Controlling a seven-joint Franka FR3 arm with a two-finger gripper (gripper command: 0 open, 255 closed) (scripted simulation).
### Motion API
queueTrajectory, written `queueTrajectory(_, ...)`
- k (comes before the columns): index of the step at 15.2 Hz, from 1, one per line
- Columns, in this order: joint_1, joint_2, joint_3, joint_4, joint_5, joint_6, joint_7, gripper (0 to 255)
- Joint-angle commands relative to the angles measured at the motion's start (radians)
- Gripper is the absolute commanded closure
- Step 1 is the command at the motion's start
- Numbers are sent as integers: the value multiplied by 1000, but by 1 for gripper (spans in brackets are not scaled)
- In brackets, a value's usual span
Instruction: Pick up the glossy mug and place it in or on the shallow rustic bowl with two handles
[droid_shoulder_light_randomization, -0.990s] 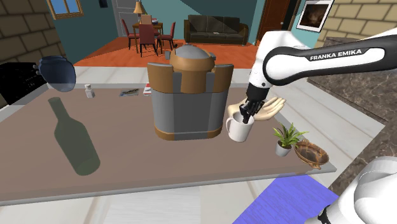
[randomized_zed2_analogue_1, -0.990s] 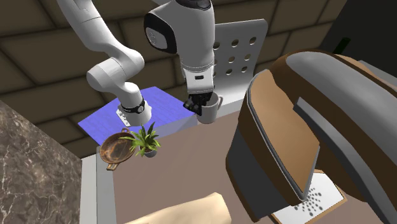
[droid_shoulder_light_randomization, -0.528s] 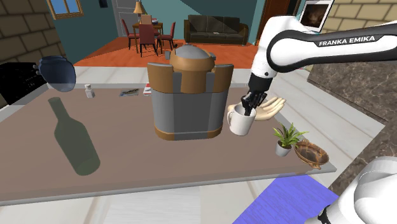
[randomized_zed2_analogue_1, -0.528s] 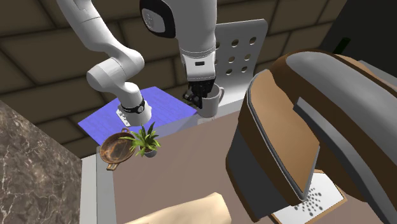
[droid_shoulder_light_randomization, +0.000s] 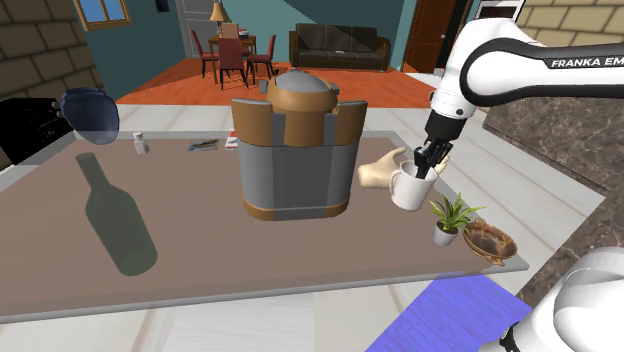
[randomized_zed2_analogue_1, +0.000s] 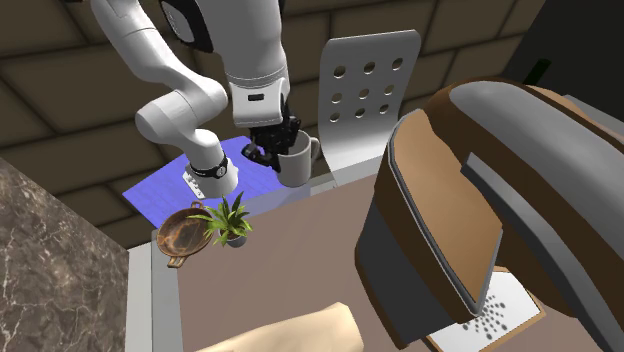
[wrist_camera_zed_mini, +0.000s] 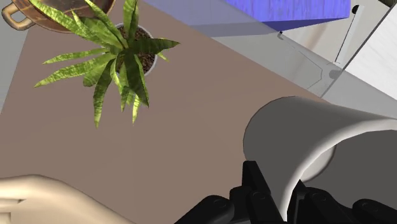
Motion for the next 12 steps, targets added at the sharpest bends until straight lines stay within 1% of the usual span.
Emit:
queueTrajectory(1,-18,-44,-34,-27,-20,-19,-41,255)
queueTrajectory(7,-82,-166,-139,-80,-99,-90,-163,255)
queueTrajectory(12,-140,-237,-235,-92,-177,-147,-273,255)
